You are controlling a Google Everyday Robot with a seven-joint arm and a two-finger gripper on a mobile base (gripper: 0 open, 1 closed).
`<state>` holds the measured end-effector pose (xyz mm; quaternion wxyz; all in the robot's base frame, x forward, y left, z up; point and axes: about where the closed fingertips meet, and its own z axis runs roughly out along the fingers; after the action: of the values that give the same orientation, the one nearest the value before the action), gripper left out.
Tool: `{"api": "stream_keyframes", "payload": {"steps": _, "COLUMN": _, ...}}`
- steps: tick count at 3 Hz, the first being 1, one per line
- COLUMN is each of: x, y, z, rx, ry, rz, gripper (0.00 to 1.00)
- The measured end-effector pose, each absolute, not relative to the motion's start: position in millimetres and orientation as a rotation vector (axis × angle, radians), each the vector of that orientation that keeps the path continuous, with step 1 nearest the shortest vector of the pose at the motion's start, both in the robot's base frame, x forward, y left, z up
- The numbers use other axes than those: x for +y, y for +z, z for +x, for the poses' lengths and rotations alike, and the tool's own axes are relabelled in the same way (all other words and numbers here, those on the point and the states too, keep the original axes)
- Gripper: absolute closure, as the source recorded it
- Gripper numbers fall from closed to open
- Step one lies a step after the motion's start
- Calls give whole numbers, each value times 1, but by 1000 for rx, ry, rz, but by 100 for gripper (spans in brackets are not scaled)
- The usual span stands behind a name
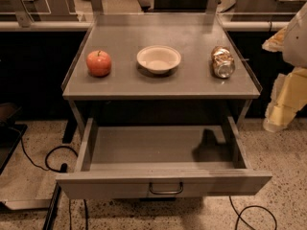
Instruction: Close top drawer
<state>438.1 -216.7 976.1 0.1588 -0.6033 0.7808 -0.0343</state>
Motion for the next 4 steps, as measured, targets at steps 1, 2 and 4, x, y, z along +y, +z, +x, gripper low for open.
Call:
{"api": "stream_keyframes", "payload": {"steps": 1, "x": -217, "y": 976, "z": 438, "rx": 2232, "ry": -98, "rz": -1725, "gripper": 0}}
{"api": "stream_keyframes", "payload": {"steps": 2, "x": -217, "y": 976, "z": 438, "rx": 2232, "ry": -98, "rz": -1725, "gripper": 16}}
{"api": "stream_keyframes", "payload": {"steps": 4, "x": -217, "y": 976, "z": 438, "rx": 2232, "ry": -98, "rz": -1725, "gripper": 64}}
